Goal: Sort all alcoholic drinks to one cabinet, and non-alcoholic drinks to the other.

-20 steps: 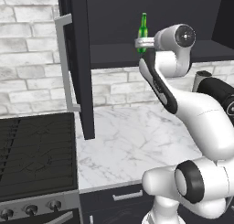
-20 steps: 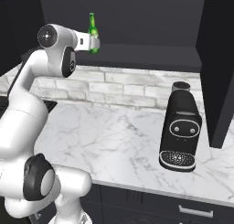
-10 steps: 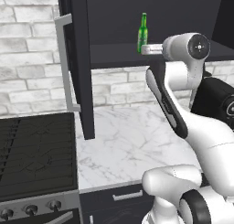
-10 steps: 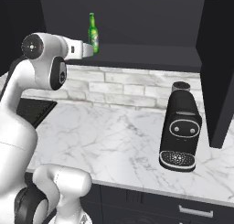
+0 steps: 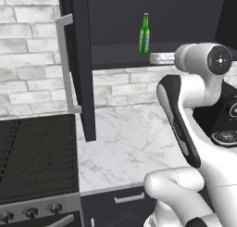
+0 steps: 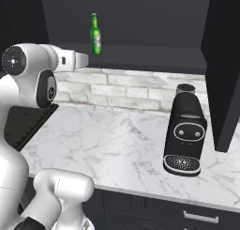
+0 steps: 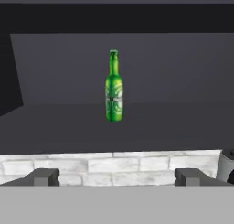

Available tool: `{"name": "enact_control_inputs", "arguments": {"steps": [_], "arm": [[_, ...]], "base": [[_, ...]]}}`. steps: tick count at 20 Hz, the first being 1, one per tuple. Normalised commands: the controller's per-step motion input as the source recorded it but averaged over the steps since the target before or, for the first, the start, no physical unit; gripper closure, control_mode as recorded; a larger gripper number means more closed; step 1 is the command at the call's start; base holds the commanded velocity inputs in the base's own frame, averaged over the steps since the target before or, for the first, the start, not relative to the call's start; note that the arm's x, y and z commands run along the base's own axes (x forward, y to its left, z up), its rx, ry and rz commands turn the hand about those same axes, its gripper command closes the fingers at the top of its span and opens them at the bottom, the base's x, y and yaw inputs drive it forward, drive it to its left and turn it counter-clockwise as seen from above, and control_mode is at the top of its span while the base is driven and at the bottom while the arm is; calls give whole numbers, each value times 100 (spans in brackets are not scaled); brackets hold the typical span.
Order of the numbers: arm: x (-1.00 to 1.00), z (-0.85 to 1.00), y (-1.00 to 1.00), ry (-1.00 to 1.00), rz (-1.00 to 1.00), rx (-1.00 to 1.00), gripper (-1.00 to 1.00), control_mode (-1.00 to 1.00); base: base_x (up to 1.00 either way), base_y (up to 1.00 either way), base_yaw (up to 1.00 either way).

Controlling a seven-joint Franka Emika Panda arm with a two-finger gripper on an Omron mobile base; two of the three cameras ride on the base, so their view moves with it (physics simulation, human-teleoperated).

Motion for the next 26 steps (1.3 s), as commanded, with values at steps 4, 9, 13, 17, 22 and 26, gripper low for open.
{"name": "enact_control_inputs", "arguments": {"steps": [4,9,13,17,22,26], "arm": [[-57,6,0,-2,0,0,-100,-100],[-49,9,0,-5,0,0,-100,-100],[-43,10,0,-5,0,0,-100,-100],[-41,6,0,-2,0,0,-100,-100],[-35,3,0,0,0,0,-100,-100],[-28,1,0,0,0,0,-100,-100]], "base": [[0,0,0],[0,0,0],[0,0,0],[0,0,0],[0,0,0],[0,0,0]]}}
